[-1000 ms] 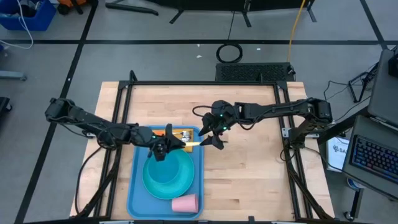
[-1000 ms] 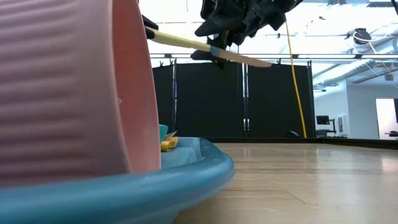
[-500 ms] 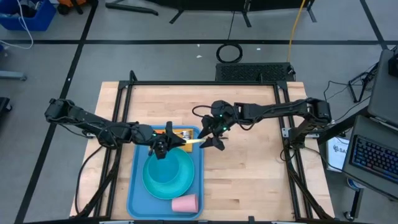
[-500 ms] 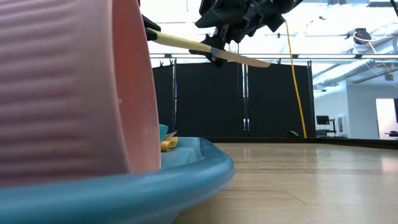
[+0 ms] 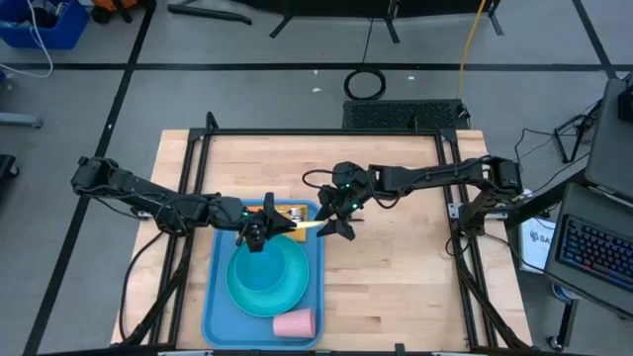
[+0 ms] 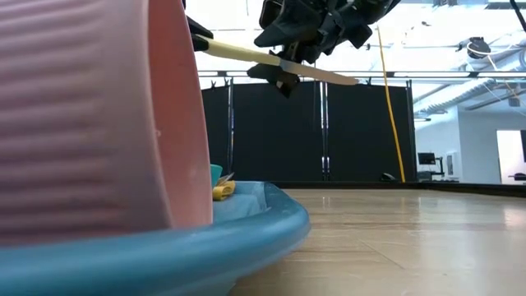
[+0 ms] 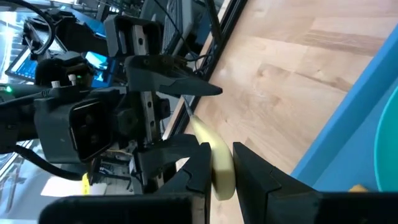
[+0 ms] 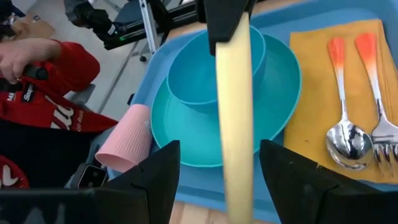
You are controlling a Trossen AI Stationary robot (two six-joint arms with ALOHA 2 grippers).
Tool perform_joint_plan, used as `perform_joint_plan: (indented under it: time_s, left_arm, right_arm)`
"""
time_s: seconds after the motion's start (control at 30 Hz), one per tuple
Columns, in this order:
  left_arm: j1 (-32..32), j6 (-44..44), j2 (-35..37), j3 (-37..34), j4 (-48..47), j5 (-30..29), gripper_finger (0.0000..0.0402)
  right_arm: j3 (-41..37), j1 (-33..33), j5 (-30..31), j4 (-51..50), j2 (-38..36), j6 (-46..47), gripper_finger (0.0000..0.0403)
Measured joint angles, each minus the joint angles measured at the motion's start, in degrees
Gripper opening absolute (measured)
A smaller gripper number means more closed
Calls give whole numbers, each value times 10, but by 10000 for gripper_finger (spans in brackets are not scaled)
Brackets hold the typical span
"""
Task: Set up tray
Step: Put the yellow knife to the bottom of the orange spoon on the yellow napkin on the blue serving tray
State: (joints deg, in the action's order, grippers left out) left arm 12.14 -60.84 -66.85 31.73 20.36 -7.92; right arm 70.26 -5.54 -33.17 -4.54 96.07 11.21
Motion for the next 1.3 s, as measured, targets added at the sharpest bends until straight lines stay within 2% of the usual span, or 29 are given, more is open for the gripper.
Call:
perform_joint_plan:
  time_s: [0.4, 1.0, 1.1, 1.3]
  left_arm:
    - [0, 10, 0, 0, -8, 4, 46]
    - [-5, 15, 0, 0, -7, 7, 46]
    - [-5, 16, 0, 0, -8, 7, 46]
    - [-5, 24, 0, 0, -7, 7, 46]
  right_arm:
    - [0, 0, 0, 3, 0, -2, 196]
    - [0, 0, 0, 0, 0, -18, 56]
    - [0, 0, 1, -1, 0, -19, 46]
    - [0, 0, 2, -1, 0, -30, 49]
